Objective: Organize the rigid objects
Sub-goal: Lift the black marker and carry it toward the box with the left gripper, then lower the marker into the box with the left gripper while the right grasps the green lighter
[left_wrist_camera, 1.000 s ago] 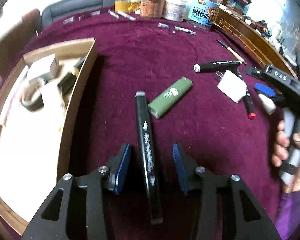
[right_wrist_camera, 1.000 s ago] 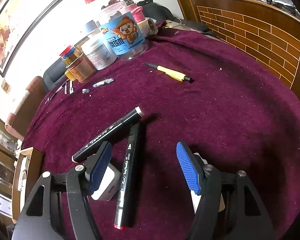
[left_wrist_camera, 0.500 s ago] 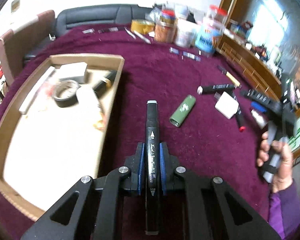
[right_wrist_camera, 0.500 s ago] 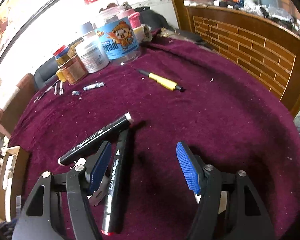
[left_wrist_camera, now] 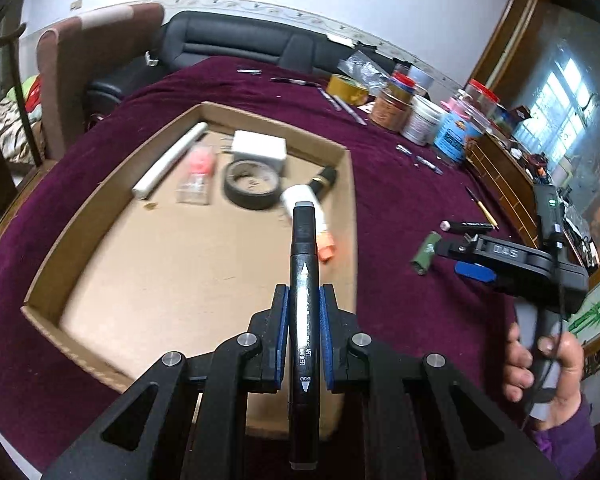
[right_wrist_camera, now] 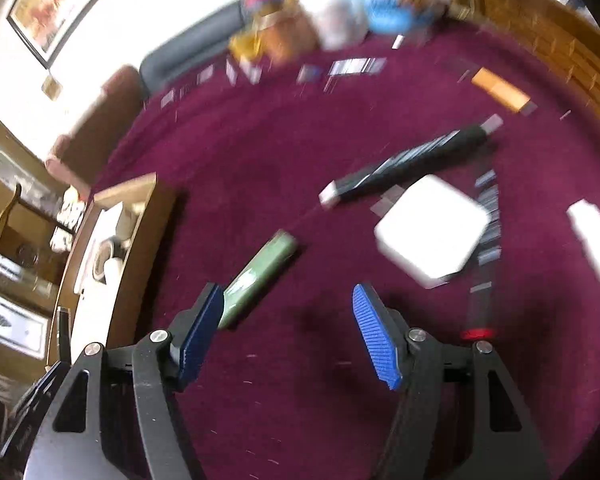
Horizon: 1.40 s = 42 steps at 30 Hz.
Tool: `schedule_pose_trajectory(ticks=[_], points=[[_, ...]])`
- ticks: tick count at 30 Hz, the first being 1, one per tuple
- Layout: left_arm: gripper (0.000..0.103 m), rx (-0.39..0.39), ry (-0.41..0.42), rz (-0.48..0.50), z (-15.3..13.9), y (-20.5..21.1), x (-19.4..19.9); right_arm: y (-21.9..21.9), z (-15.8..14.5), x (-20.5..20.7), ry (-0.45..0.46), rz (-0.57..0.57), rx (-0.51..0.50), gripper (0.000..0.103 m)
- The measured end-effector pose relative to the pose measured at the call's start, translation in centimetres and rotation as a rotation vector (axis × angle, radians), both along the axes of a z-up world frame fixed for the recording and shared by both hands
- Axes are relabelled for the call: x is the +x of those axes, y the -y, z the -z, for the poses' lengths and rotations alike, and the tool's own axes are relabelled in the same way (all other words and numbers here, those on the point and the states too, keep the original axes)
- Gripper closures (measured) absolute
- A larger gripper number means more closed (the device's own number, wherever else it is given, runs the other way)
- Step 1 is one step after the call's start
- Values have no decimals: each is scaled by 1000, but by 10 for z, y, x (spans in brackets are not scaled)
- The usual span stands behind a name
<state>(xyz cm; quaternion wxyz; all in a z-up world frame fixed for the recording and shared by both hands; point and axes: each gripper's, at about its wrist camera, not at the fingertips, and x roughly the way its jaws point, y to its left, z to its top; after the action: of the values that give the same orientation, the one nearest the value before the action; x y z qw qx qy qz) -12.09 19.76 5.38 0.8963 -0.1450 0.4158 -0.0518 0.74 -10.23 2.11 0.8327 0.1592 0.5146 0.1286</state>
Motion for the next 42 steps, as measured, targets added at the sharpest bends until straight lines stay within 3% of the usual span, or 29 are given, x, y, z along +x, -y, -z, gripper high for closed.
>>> schedule_pose_trajectory(ticks=[5, 8, 10, 11, 12, 15, 24, 27, 32, 36, 39, 42], points=[[91, -4, -4, -43, 3, -30, 0, -32, 3, 11, 17, -4, -88, 35], [91, -9, -12, -63, 4, -43, 3, -58, 5, 12, 36, -10, -256, 39], [91, -5, -22, -67, 5, -48, 8, -74, 5, 4, 74, -5, -385, 64], [91, 3, -29, -68, 5, -50, 10, -77, 5, 3, 91, -9, -399, 68], [91, 8, -42, -68, 6, -53, 14, -76, 5, 0, 103, -13, -394, 77], [91, 28, -81, -49, 7, -57, 25, -65, 4, -2, 102, -1, -350, 85], [91, 86, -243, -89, 25, -84, 72, -50, -27, -7, 101, 0, -159, 85], [91, 102, -297, -113, 34, -91, 87, -63, -44, -11, 105, -55, -100, 85], [90, 127, -306, -142, 38, -94, 106, -108, -51, -15, 84, -171, -45, 84], [89, 69, -291, -141, 36, -97, 102, -147, -48, -13, 48, -255, -22, 84], [77, 28, -243, -136, 26, -99, 84, -175, -44, -15, 41, -313, -41, 84], [58, 13, -173, -159, 12, -106, 61, -200, -35, -16, 12, -376, -41, 84]])
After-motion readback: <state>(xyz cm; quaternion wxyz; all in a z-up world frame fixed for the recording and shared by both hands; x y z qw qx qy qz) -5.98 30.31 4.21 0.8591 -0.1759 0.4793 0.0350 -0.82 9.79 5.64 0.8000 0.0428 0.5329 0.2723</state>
